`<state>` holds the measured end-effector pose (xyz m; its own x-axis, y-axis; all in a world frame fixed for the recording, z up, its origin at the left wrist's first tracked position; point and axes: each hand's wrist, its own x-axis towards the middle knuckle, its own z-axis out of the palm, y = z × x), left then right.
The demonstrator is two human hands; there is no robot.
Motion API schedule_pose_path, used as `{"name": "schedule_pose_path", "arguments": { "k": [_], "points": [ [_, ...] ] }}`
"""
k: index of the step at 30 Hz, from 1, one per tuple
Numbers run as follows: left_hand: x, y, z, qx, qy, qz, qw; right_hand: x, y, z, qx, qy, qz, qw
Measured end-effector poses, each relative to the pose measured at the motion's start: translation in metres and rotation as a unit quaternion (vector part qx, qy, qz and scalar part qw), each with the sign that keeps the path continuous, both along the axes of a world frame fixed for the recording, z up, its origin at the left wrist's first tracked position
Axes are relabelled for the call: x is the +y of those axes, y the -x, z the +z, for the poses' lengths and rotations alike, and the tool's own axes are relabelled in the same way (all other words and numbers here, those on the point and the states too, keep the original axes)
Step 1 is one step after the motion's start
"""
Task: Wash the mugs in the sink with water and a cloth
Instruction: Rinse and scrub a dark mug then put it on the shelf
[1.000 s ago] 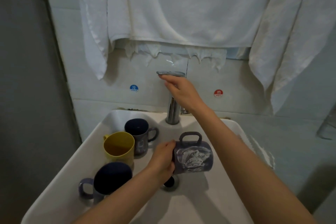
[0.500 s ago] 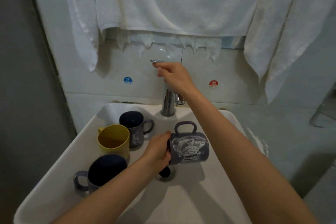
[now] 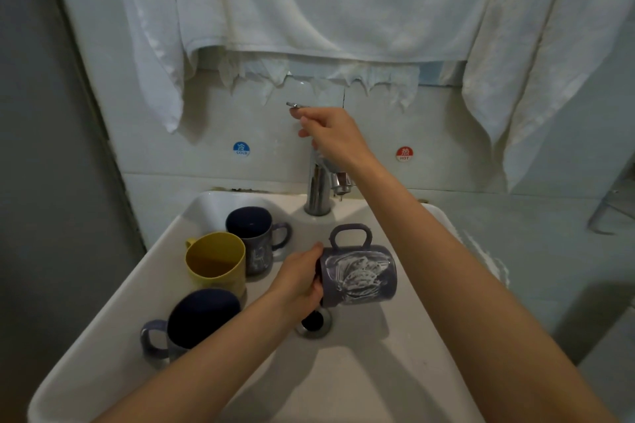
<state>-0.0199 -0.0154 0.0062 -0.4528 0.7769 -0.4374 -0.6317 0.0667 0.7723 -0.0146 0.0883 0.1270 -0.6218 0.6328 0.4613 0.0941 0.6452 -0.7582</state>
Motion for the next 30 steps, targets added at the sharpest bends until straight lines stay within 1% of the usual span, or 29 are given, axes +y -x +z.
{"name": "schedule_pose_path", "arguments": {
  "k": [9, 17, 19, 22, 23, 24, 25, 26, 27, 28, 29, 30],
  "points": [
    [-0.001, 0.001, 0.000, 0.018, -0.004, -0.003, 1.000, 0.002, 0.002, -0.001, 0.008, -0.009, -0.005, 1.000],
    [-0.001, 0.001, 0.000, 0.013, -0.005, -0.003, 1.000, 0.008, 0.003, -0.004, 0.011, -0.024, -0.005, 1.000],
    [0.000, 0.002, 0.001, 0.008, -0.004, -0.003, 1.000, 0.006, -0.004, -0.006, 0.045, -0.037, 0.001, 0.998],
    [0.001, 0.001, 0.001, 0.012, 0.005, -0.003, 1.000, -0.004, -0.028, -0.021, 0.176, -0.113, -0.010, 0.978],
    [0.001, 0.001, 0.000, 0.014, 0.008, 0.000, 1.000, -0.008, -0.038, -0.031, 0.209, -0.124, -0.024, 0.970],
    [0.001, 0.001, -0.001, 0.016, 0.010, 0.005, 1.000, -0.011, -0.049, -0.043, 0.219, -0.127, -0.039, 0.967],
    [0.002, 0.001, -0.003, 0.021, 0.015, 0.013, 1.000, -0.013, -0.059, -0.056, 0.206, -0.125, -0.058, 0.969],
    [0.002, 0.002, -0.005, 0.026, 0.017, 0.020, 0.999, -0.013, -0.070, -0.070, 0.172, -0.125, -0.078, 0.974],
    [0.003, 0.004, -0.006, 0.030, 0.016, 0.024, 0.999, -0.011, -0.080, -0.083, 0.106, -0.126, -0.093, 0.982],
    [0.003, 0.005, -0.007, 0.030, 0.010, 0.024, 0.999, -0.009, -0.090, -0.095, 0.018, -0.127, -0.093, 0.987],
    [0.002, 0.006, -0.008, 0.029, 0.003, 0.021, 0.999, -0.007, -0.097, -0.107, -0.070, -0.127, -0.076, 0.987],
    [0.002, 0.005, -0.007, 0.025, -0.004, 0.016, 1.000, -0.005, -0.102, -0.116, -0.135, -0.123, -0.051, 0.982]
  ]
}}
